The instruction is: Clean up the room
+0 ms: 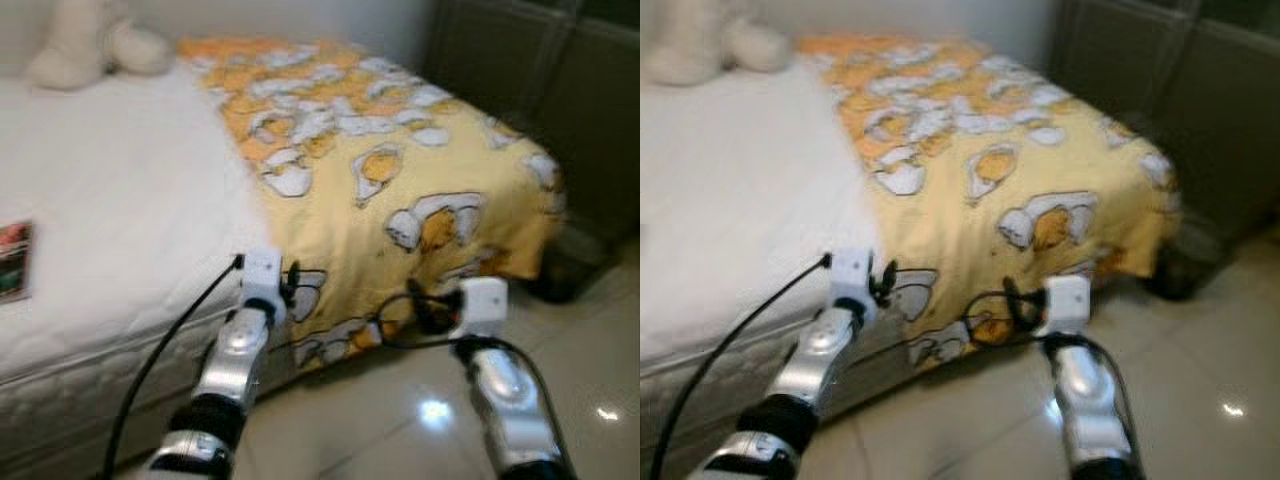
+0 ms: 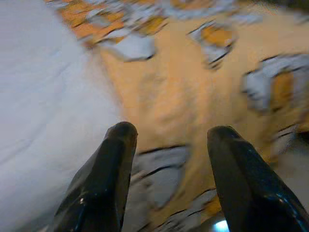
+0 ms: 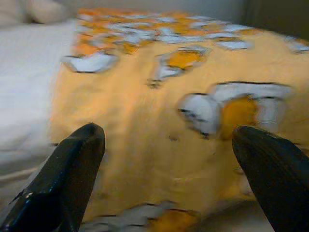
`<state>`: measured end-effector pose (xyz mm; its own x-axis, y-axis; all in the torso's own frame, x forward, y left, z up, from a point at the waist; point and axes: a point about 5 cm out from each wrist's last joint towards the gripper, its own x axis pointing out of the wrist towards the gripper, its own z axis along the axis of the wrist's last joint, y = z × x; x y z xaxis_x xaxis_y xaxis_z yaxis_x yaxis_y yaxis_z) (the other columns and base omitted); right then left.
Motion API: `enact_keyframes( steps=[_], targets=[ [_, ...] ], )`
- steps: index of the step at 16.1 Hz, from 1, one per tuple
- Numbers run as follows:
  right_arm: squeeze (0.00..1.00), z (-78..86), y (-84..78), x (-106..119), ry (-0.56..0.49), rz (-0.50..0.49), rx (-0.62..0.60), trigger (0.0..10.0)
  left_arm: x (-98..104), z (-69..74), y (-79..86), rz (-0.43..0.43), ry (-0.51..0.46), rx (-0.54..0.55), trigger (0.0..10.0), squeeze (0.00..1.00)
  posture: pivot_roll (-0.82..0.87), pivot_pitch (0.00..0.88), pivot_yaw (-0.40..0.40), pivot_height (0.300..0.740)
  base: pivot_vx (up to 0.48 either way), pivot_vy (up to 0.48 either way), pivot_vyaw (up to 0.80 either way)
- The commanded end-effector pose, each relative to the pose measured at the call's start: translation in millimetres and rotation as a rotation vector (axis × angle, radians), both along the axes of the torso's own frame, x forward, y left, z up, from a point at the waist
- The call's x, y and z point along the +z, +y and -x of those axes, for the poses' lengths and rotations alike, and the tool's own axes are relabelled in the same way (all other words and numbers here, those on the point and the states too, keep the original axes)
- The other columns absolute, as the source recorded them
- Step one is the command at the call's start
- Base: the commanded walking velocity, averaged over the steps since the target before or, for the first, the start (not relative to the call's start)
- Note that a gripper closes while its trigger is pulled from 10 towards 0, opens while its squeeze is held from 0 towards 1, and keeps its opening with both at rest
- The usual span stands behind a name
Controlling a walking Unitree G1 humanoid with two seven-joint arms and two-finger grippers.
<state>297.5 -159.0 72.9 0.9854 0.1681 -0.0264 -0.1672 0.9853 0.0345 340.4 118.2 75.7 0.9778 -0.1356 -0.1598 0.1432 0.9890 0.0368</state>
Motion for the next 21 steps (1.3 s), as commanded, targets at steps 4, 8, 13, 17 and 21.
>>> enact_keyframes(
  steps=[4, 8, 13, 17, 21],
  targets=[
    [0.00, 1.8, -12.7, -3, -0.001, 0.040, -0.029, 10.0, 3, -2.1, -9.2, 0.067, -0.012, -0.011, 10.0, 0.00, 0.07, 0.000, 0.035, 0.740, 0.108, 0.000, 0.56],
    [0.00, 1.8, -12.7, -3, -0.001, 0.040, -0.029, 10.0, 3, -2.1, -9.2, 0.067, -0.012, -0.011, 10.0, 0.00, 0.07, 0.000, 0.035, 0.740, 0.431, 0.000, 0.52],
    [0.00, 1.8, -12.7, -3, -0.001, 0.040, -0.029, 10.0, 3, -2.1, -9.2, 0.067, -0.012, -0.011, 10.0, 0.00, 0.07, 0.000, 0.035, 0.740, 0.431, 0.000, 0.52],
    [0.00, 1.8, -12.7, -3, -0.001, 0.040, -0.029, 10.0, 3, -2.1, -9.2, 0.067, -0.012, -0.011, 10.0, 0.00, 0.07, 0.000, 0.035, 0.740, 0.431, 0.000, 0.52],
    [0.00, 10.2, -23.2, -2, -0.014, 0.003, -0.077, 10.0, 8, 4.8, -7.5, 0.070, -0.089, -0.006, 10.0, 0.00, 0.08, 0.000, -0.010, 0.740, 0.437, 0.000, 0.39]
  ],
)
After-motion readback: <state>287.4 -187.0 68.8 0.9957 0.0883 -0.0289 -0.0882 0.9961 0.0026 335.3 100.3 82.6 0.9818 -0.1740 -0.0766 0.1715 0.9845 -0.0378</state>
